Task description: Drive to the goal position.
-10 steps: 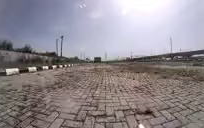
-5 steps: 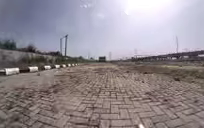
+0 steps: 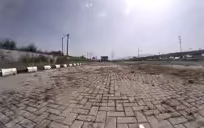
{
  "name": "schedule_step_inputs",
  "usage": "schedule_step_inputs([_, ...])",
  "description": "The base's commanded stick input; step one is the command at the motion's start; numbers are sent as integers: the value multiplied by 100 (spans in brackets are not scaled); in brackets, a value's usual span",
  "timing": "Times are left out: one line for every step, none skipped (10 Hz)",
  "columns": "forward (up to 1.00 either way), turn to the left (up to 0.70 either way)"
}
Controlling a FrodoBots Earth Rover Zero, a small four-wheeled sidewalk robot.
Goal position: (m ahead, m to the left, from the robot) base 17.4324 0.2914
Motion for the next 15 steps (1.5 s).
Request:
schedule_step_inputs([100,0])
schedule_step_inputs([100,0])
schedule_step_inputs([100,0])
schedule_step_inputs([100,0])
schedule_step_inputs([100,0])
schedule_step_inputs([100,0])
schedule_step_inputs([100,0])
schedule_step_inputs([100,0])
schedule_step_inputs([100,0])
schedule_step_inputs([100,0])
schedule_step_inputs([100,0])
schedule_step_inputs([100,0])
schedule_step_inputs([100,0])
schedule_step_inputs([100,0])
schedule_step_inputs([100,0])
